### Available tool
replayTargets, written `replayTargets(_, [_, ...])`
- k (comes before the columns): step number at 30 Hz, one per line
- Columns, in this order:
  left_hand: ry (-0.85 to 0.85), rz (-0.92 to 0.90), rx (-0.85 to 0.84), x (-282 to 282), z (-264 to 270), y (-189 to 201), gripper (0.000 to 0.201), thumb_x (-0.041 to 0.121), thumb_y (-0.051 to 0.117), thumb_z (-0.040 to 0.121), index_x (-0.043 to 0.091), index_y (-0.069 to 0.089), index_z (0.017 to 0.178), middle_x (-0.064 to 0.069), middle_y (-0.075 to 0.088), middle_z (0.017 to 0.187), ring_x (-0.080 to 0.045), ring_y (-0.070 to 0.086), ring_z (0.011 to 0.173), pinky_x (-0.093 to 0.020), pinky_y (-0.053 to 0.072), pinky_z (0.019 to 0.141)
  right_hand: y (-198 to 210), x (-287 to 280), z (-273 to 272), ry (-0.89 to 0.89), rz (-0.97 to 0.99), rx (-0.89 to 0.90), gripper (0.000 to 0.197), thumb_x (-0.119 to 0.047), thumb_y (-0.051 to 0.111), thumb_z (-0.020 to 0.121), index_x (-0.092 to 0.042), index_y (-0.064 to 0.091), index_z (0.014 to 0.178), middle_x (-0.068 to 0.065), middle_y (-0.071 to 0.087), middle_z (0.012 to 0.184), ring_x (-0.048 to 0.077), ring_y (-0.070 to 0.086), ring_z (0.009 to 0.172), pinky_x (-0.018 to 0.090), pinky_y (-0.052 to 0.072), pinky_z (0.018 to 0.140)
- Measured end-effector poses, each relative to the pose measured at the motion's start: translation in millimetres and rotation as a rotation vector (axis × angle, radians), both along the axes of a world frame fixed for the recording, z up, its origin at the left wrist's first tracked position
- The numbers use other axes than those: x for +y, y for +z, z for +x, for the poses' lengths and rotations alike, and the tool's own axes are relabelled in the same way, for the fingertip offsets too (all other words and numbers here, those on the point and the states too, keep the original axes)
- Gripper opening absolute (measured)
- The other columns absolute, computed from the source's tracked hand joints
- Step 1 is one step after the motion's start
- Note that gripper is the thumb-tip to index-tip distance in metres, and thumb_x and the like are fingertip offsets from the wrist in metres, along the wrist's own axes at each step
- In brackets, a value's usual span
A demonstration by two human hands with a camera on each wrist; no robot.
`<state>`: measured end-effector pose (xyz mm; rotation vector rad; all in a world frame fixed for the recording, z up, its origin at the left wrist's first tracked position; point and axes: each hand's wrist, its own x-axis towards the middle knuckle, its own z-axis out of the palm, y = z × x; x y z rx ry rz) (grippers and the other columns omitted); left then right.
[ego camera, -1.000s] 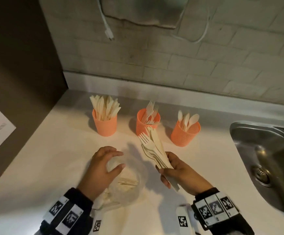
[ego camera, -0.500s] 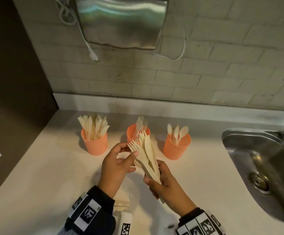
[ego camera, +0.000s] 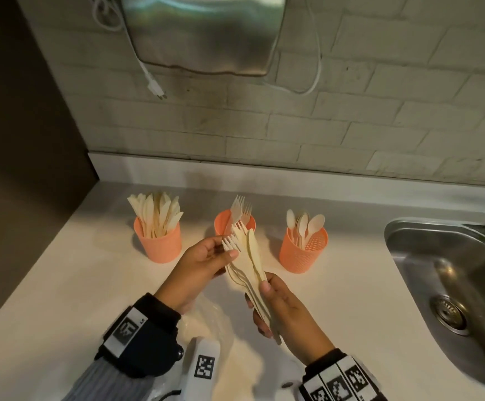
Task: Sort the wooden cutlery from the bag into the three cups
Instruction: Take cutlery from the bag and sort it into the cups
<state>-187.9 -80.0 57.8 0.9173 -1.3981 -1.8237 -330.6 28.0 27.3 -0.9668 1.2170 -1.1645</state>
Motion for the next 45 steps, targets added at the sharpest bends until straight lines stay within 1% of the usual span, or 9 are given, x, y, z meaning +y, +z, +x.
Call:
replayTargets(4, [-0.030,0.019,0.024,-6.1,-3.0,3.9,0.021,0.012,0.052,0.088,0.022,0.064,0.101,0.010,0.074,0.092,-0.005,0.066,0.091,-0.014,0.052,0.072,-6.5,-5.3,-1.9,0.032,0.047,-0.249,0.029,-0.035,0.045,0.088,-0.010,0.049,0.104,0.006,0.054,0.074,0.017,0.047,0.047,0.025,0.040,0.043])
replayTargets(9, [-0.026,-0.039,0.017,-13.9,-8.0,12.0,0.022,0.010,0.050,0.089,0.025,0.066,0.096,0.010,0.074,0.090,-0.004,0.066,0.085,-0.012,0.050,0.069,-7.9,-9.9,-4.4,0.071,0.005,-0.350,0.029,-0.015,0.048,0.088,-0.007,0.041,0.114,-0.001,0.058,0.061,0.010,0.044,0.039,0.020,0.039,0.041])
replayTargets(13, [0.020,-0.027,0.020,-22.3,-8.6,13.7,0.020,0.009,0.053,0.086,0.018,0.066,0.099,-0.001,0.072,0.094,-0.013,0.065,0.085,-0.016,0.054,0.072,-6.5,-12.5,-9.6,0.054,-0.004,-0.338,0.034,-0.012,0.049,0.085,-0.007,0.039,0.118,-0.002,0.063,0.067,0.009,0.042,0.042,0.019,0.035,0.043])
replayTargets(23, [0.063,-0.089,0.007,-25.3,-6.2,14.9,0.022,0.007,0.053,0.086,0.020,0.063,0.100,0.004,0.073,0.089,-0.007,0.068,0.084,-0.014,0.050,0.071,-6.1,-7.2,-9.2,0.032,0.035,-0.287,0.039,-0.017,0.051,0.085,-0.008,0.039,0.121,0.004,0.060,0.076,0.012,0.040,0.046,0.021,0.031,0.040])
replayTargets(26, [0.114,-0.099,0.056,-33.6,-0.3,22.6,0.025,0.004,0.050,0.088,0.022,0.061,0.101,0.009,0.073,0.074,-0.001,0.066,0.071,-0.011,0.049,0.063,-8.5,-4.2,-12.7,0.013,0.059,-0.206,0.041,-0.019,0.051,0.084,-0.009,0.039,0.122,0.002,0.059,0.075,0.012,0.037,0.047,0.022,0.027,0.042])
replayTargets(35, [0.505,-0.160,0.118,-84.2,3.1,56.2,0.016,0.000,0.048,0.089,0.010,0.058,0.097,-0.001,0.065,0.081,-0.008,0.062,0.064,-0.018,0.055,0.055,-14.7,7.3,-37.6,-0.186,0.096,-0.038,0.018,-0.005,0.043,0.095,-0.010,0.046,0.112,0.008,0.056,0.078,0.012,0.036,0.045,0.022,0.027,0.041])
replayTargets(39, [0.682,-0.175,0.012,-117.9,-11.5,46.0,0.023,-0.006,0.049,0.085,-0.001,0.057,0.106,-0.009,0.060,0.084,-0.023,0.056,0.080,-0.020,0.055,0.051,-10.5,8.0,-45.3,-0.227,0.073,-0.035,0.018,-0.005,0.042,0.095,-0.011,0.048,0.110,0.006,0.057,0.076,0.013,0.034,0.045,0.025,0.025,0.043])
replayTargets(43, [0.709,-0.215,-0.158,-136.8,-21.8,34.0,0.023,0.009,0.055,0.077,0.010,0.062,0.099,-0.022,0.065,0.102,-0.038,0.063,0.097,-0.049,0.055,0.083,-12.0,8.8,-49.9,-0.243,0.077,-0.018,0.014,-0.005,0.041,0.095,-0.010,0.047,0.107,0.009,0.057,0.078,0.013,0.035,0.044,0.024,0.026,0.041])
replayTargets(45, [0.710,-0.214,-0.158,-138.8,-27.9,31.0,0.028,0.011,0.056,0.079,0.007,0.059,0.107,-0.024,0.063,0.110,-0.039,0.062,0.101,-0.054,0.050,0.090,-14.1,8.6,-51.4,-0.250,0.090,-0.011,0.015,-0.006,0.041,0.095,-0.010,0.048,0.108,0.009,0.057,0.077,0.012,0.035,0.044,0.024,0.028,0.040])
